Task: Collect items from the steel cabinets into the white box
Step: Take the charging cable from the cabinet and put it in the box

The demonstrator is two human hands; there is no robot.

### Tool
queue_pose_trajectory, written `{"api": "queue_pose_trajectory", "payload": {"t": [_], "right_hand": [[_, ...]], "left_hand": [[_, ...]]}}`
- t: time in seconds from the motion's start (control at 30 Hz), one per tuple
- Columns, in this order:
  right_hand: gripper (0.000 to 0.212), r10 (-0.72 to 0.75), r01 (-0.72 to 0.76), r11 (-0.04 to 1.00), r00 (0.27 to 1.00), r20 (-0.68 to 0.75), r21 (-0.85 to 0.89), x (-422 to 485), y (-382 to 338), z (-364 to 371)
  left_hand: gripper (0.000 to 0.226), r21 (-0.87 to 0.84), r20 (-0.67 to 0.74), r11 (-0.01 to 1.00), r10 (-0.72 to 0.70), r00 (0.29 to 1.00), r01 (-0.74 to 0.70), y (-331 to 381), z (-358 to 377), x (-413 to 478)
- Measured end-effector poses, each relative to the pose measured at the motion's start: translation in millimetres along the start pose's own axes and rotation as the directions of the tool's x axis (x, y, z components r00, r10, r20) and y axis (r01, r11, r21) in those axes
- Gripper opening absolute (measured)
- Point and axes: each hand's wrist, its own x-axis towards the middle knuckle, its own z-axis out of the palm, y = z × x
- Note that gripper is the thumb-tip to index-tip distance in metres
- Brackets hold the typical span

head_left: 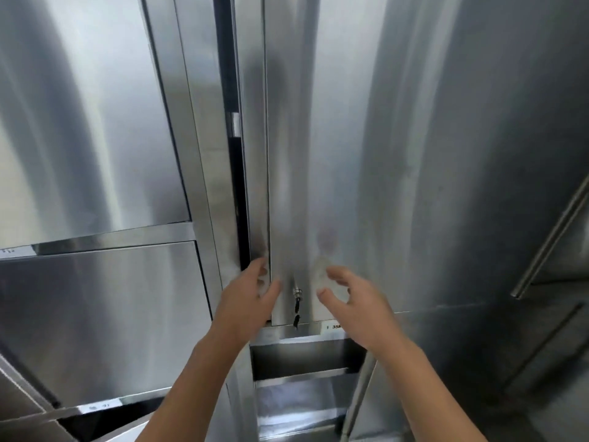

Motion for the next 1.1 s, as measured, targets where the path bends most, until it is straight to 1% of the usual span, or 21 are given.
{"api": "queue_pose_trajectory", "payload": {"t": [0.1, 0.3, 0.37, 0.53, 0.7, 0.77, 0.87, 1.0, 1.1], "right_hand": [[0.049, 0.06, -0.06, 0.998, 0.998, -0.036, 0.021, -1, -6, 10], [0.051, 0.195, -0.19, 0.98, 0.973, -0.122, 0.054, -21, -3, 25], [0.05, 0.226, -0.219, 0.974, 0.961, -0.16, 0.061, -27, -4, 29], [0.046, 0.249, -0.239, 0.968, 0.942, -0.225, 0.071, -38, -13, 32], [0.046, 0.284, -0.277, 0.959, 0.92, -0.271, 0.066, -49, -11, 20], [0.047, 0.299, -0.295, 0.954, 0.912, -0.282, 0.057, -54, -5, 14], [0.048, 0.329, -0.33, 0.943, 0.895, -0.302, 0.048, -59, 5, 5], [0.05, 0.338, -0.348, 0.937, 0.886, -0.319, 0.025, -63, 17, -9], [0.05, 0.333, -0.347, 0.938, 0.885, -0.326, 0.015, -63, 27, -20]], "left_hand": [[0.058, -0.047, 0.081, 0.998, 0.04, 0.996, -0.036, -10, 3, 9], [0.069, -0.204, 0.148, 0.977, 0.098, 0.984, -0.066, -26, 12, 13], [0.073, -0.21, 0.17, 0.973, 0.128, 0.977, -0.091, -27, 15, 11], [0.065, -0.242, 0.22, 0.959, 0.201, 0.955, -0.146, -19, 17, 16], [0.073, -0.232, 0.279, 0.962, 0.205, 0.938, -0.141, -17, 33, 26], [0.074, -0.271, 0.305, 0.955, 0.204, 0.93, -0.12, -15, 42, 29], [0.07, -0.341, 0.318, 0.934, 0.224, 0.921, -0.109, -7, 53, 32], [0.062, -0.371, 0.319, 0.918, 0.265, 0.91, -0.137, 10, 68, 34], [0.069, -0.389, 0.325, 0.911, 0.275, 0.905, -0.137, 24, 80, 34]]}}
